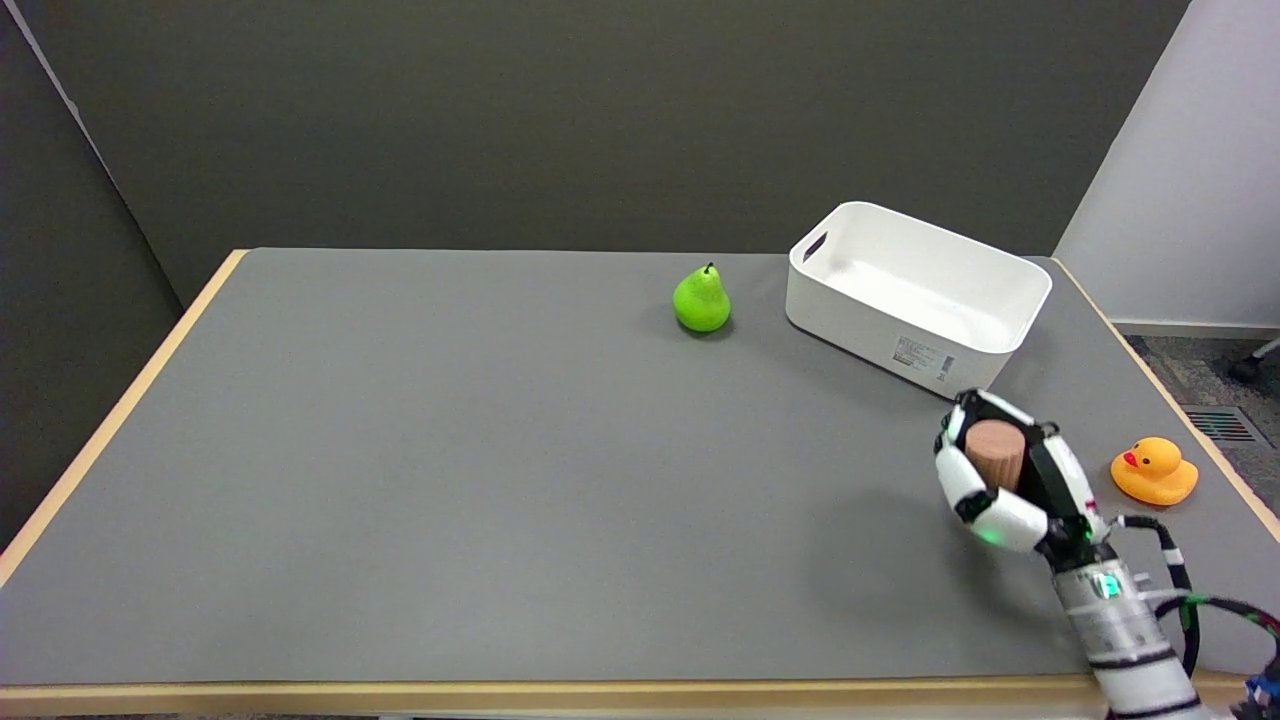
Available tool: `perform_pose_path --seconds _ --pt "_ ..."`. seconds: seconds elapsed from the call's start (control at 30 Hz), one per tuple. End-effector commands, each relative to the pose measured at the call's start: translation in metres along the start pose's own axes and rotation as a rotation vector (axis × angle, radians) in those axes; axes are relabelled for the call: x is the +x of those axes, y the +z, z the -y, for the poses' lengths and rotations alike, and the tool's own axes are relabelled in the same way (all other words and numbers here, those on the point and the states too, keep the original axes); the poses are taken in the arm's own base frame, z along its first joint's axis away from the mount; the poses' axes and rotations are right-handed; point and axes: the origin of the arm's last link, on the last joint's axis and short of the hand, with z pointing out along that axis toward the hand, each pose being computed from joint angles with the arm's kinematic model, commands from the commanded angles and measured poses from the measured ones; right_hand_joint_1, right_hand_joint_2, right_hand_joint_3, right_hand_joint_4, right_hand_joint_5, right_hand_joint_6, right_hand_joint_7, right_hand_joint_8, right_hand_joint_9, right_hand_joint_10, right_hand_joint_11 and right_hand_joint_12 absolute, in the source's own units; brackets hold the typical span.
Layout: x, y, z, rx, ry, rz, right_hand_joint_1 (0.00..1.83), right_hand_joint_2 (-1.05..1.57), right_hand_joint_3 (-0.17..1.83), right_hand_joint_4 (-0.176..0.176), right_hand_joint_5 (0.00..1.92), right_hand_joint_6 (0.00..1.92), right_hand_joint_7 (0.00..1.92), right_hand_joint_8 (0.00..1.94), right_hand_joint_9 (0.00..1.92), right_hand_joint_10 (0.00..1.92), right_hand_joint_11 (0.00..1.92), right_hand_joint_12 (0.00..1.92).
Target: Pick up the wooden cylinder.
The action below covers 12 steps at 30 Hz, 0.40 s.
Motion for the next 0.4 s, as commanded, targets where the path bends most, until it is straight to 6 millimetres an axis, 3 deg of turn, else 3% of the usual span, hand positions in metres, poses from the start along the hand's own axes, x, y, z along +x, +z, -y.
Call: perform_pose_path --seconds 0.03,0.13,0.4 --pt "0.028 0.114 0.036 0.136 -0.267 -0.109 1.04 0.72 0.9 0.026 0.71 1.92 0.94 1.94 1.25 1.92 1.06 1.92" --pt "0.036 0.134 0.043 0.12 -0.384 -0.123 1.08 0.68 0.85 0.028 0.72 1.92 0.97 1.94 1.26 1.92 1.06 1.92" --pt "0.063 0.185 0.059 0.139 -0.462 -0.263 1.09 0.69 0.85 0.026 0.73 1.92 0.97 1.94 1.26 1.92 1.05 1.92"
